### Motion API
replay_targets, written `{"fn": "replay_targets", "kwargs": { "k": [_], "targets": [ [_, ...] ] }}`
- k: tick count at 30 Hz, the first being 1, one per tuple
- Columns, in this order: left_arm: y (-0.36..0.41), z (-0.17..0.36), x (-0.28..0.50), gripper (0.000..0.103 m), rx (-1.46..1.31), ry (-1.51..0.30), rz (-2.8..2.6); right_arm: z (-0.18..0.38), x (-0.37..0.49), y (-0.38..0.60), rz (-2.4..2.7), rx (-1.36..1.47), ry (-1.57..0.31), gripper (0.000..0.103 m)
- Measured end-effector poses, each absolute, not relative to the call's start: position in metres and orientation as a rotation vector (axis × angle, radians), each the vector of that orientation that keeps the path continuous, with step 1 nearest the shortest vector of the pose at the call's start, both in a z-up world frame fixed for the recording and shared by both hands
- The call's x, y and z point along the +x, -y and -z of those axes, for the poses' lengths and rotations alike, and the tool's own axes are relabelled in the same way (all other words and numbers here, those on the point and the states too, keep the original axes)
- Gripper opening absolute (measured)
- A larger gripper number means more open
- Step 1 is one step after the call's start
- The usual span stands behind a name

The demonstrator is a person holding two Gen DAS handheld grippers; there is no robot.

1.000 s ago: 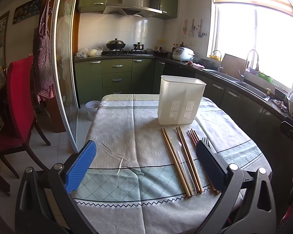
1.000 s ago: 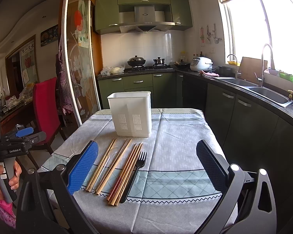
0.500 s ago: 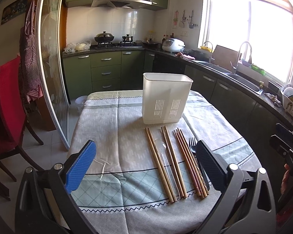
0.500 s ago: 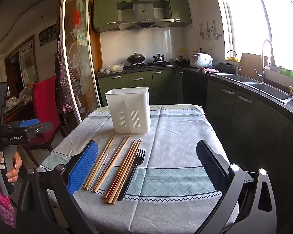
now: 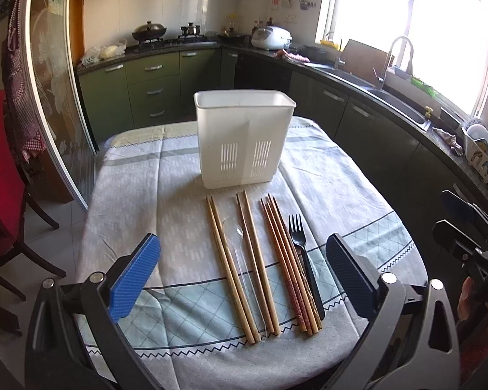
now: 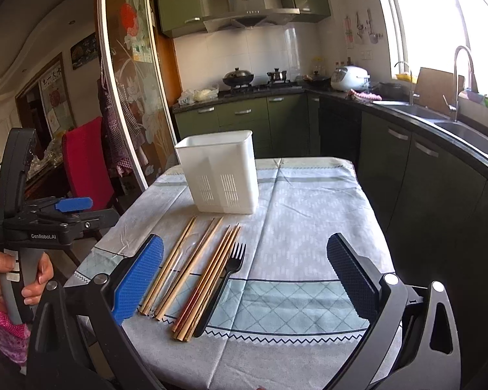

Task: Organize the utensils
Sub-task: 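Close the left gripper on the clear plastic spoon while the right gripper moves to the black fork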

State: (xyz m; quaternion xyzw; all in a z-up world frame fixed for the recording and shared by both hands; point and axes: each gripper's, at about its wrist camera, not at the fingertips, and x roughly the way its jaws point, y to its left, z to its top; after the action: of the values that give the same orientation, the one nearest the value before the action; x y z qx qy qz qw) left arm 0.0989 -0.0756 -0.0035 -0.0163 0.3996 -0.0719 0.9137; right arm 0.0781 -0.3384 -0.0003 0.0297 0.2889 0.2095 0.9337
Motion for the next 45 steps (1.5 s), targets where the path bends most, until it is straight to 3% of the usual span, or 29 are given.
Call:
{"fn": "replay_targets", "kwargs": {
  "k": [9, 11, 16, 19, 27, 30, 39, 45],
  "targets": [
    [0.094, 0.073, 0.182, 0.094, -0.206, -1.245, 0.230, 0.001, 0.109, 0.355, -0.426, 0.029, -0.677, 0.099],
    [0.095, 0.084, 0.195, 0.078, -0.213, -1.290, 0.205, 0.004, 0.110, 0.360, -0.425, 0.023, -0.687, 0.099],
    [0.094, 0.107, 0.214, 0.056, -0.238, -1.388, 0.174, 0.015, 0.110, 0.366, -0.430, 0.027, -0.706, 0.099],
    [0.098, 0.116, 0.221, 0.041, -0.220, -1.418, 0.154, 0.020, 0.111, 0.366, -0.434, 0.027, -0.718, 0.099],
    [0.096, 0.114, 0.230, 0.038, -0.140, -1.404, 0.078, 0.025, 0.114, 0.359, -0.455, 0.009, -0.728, 0.099],
    [0.096, 0.119, 0.231, 0.023, -0.134, -1.427, 0.079, 0.026, 0.116, 0.355, -0.461, 0.001, -0.728, 0.099],
    [0.097, 0.126, 0.238, 0.020, -0.120, -1.431, 0.060, 0.027, 0.117, 0.347, -0.472, -0.019, -0.735, 0.099],
    [0.089, 0.127, 0.234, 0.010, -0.070, -1.422, 0.037, 0.029, 0.119, 0.345, -0.471, -0.027, -0.739, 0.099]
  ]
}}
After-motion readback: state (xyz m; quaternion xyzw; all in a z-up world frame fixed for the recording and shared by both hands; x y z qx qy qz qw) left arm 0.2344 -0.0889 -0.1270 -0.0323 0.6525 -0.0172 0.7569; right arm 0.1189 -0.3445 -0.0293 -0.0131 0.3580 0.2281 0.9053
